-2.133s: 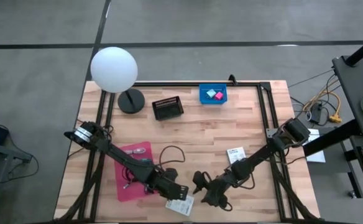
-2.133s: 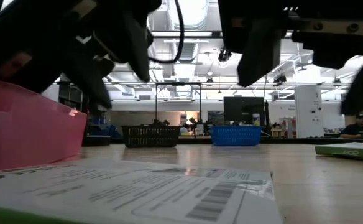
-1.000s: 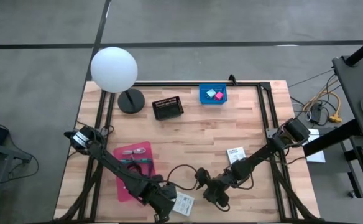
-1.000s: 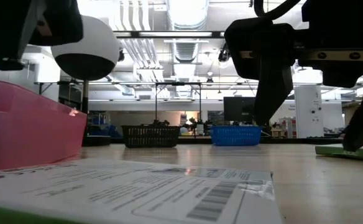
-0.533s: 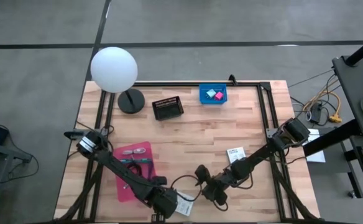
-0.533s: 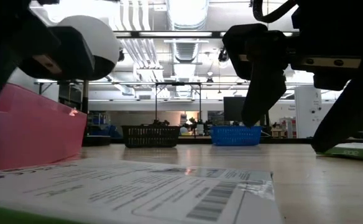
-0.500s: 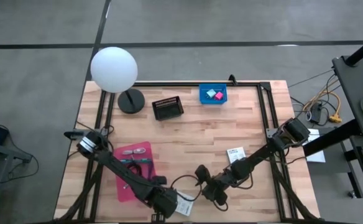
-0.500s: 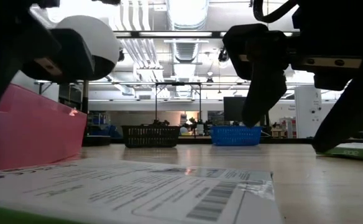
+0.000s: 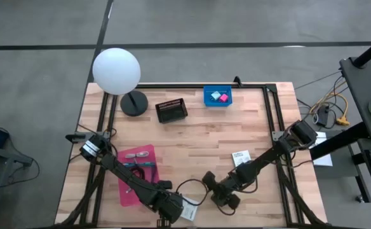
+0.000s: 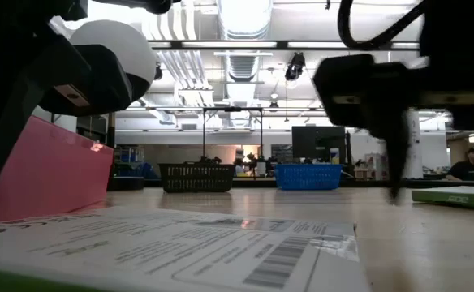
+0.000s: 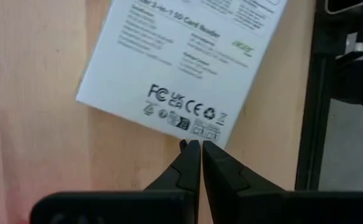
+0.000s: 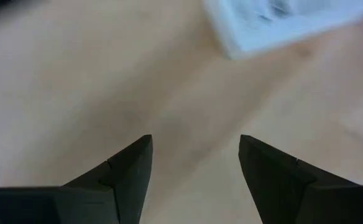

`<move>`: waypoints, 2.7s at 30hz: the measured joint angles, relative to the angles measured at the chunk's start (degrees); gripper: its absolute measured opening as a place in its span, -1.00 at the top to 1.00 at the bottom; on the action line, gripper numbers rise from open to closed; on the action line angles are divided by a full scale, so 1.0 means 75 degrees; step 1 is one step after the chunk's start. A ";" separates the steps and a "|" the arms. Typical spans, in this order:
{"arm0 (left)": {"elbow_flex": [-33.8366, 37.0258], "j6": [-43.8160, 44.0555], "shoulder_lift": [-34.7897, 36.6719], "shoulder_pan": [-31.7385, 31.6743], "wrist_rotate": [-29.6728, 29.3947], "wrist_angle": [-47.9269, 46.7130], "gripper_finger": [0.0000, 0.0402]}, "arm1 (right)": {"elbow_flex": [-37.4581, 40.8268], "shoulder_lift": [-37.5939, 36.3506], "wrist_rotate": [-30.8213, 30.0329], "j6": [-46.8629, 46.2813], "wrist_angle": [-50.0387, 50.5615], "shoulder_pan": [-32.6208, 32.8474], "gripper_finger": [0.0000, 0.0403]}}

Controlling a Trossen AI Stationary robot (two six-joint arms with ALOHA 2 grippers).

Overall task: Pick and place items into bin
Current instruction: Put the bottom card reader box into the black bin

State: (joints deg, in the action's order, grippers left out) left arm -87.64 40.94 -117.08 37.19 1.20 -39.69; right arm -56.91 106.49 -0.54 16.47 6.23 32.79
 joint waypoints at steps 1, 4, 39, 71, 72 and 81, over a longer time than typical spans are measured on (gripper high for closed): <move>0.0003 -0.0030 0.0000 -0.0014 0.0002 0.0072 0.99 | 0.0001 -0.0036 0.0361 -0.0157 -0.0015 0.0027 -0.11; 0.0003 -0.0105 0.0000 -0.0034 0.0003 0.0179 0.99 | -0.0018 -0.0072 0.0902 -0.0362 -0.0538 0.0206 -0.11; -0.0069 0.0294 0.0154 -0.0157 -0.0100 -0.0882 1.00 | -0.0110 0.0639 -0.0374 0.0849 -0.3262 0.0540 -0.11; 0.0376 0.0697 -0.0087 -0.0513 -0.0205 0.1564 1.00 | -0.0147 0.1167 -0.0142 0.1460 -0.3050 0.0459 -0.11; 0.0376 0.0695 -0.0087 -0.0516 -0.0206 0.1567 1.00 | -0.0180 0.1157 -0.0128 0.1433 -0.3041 0.0461 -0.11; 0.0394 0.0692 -0.0087 -0.0743 -0.0270 0.1958 1.00 | -0.0589 0.1181 -0.0099 0.1401 -0.3098 0.0462 -0.11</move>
State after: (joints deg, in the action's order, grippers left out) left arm -84.68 46.14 -117.73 31.62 -0.83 -25.01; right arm -61.33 115.35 -1.29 26.98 -17.01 36.25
